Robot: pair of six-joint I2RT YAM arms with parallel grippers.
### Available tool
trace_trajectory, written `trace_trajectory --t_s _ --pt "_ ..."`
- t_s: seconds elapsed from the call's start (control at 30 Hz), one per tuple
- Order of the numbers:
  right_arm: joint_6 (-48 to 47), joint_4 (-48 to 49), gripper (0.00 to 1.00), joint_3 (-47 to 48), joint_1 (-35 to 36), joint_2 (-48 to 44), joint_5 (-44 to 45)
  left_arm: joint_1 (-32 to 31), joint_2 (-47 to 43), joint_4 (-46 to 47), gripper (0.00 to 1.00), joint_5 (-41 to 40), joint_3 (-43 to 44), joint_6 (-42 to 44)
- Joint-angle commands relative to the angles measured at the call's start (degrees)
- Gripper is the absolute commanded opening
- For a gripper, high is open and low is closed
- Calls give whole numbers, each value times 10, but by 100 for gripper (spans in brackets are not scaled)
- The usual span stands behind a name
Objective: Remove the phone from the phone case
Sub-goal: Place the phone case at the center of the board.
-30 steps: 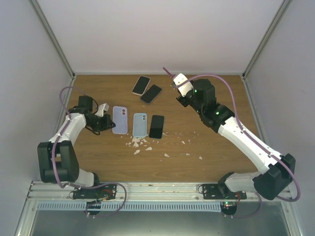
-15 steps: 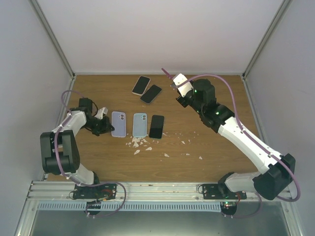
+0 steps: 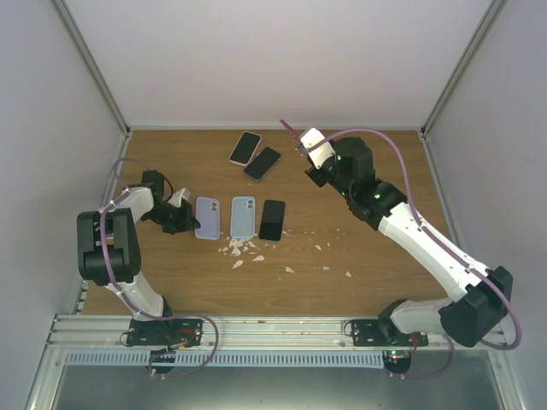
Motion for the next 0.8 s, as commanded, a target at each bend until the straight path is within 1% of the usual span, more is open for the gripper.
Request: trace_trajectory --t_s 0.0,0.07,0.23,0.27,0.47,0.63,0.67,0.77 --pt "10 25 1 24 -4 1 -7 1 21 15 0 4 25 11" --pt "10 25 0 24 -5 2 -8 2 27 13 4 2 27 10" --pt "12 25 1 26 -5 4 -10 2 35 17 8 4 28 7" --pt "12 24 0 26 -5 4 -10 1 35 17 10 3 26 7" --pt "10 22 1 24 -5 -1 -7 2 15 20 34 -17 13 1" --pt "2 25 1 27 -5 -3 -7 2 -34 20 63 -30 3 -3" --pt "0 26 1 28 -5 -2 -7 3 -50 20 67 -29 4 -5" --pt "-11 28 1 37 -5 2 -9 8 -87 24 74 -2 8 -12"
